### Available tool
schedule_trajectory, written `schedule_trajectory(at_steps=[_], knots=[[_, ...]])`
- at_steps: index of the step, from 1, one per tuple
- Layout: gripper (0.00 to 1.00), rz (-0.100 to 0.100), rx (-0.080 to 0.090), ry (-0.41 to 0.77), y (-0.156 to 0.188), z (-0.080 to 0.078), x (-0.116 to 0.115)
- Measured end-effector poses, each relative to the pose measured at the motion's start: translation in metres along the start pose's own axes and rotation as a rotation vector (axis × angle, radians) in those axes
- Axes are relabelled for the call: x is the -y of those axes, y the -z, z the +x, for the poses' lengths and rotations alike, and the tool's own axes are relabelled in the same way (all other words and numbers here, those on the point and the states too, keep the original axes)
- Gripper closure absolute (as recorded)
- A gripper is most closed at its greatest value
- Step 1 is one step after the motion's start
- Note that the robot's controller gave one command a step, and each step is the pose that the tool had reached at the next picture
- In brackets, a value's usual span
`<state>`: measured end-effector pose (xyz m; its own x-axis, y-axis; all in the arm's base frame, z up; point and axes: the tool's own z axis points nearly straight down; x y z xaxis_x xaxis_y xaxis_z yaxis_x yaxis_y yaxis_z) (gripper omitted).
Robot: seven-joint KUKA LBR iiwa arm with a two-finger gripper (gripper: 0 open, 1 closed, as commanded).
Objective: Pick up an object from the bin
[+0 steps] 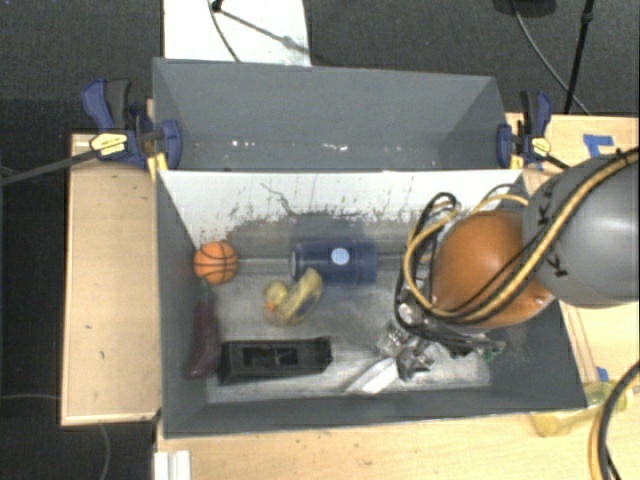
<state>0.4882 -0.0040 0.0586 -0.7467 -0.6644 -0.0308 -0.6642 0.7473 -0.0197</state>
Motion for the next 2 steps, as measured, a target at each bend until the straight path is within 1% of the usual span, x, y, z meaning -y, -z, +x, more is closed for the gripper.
schedule_trajectory(at_steps=[1,2], knots=[[1.0,0.0,0.001,0.023,0.0016,0.0001,-0.0004],[1.0,-0.003,-0.003,0.035,0.0051,-0.0012,0.0]])
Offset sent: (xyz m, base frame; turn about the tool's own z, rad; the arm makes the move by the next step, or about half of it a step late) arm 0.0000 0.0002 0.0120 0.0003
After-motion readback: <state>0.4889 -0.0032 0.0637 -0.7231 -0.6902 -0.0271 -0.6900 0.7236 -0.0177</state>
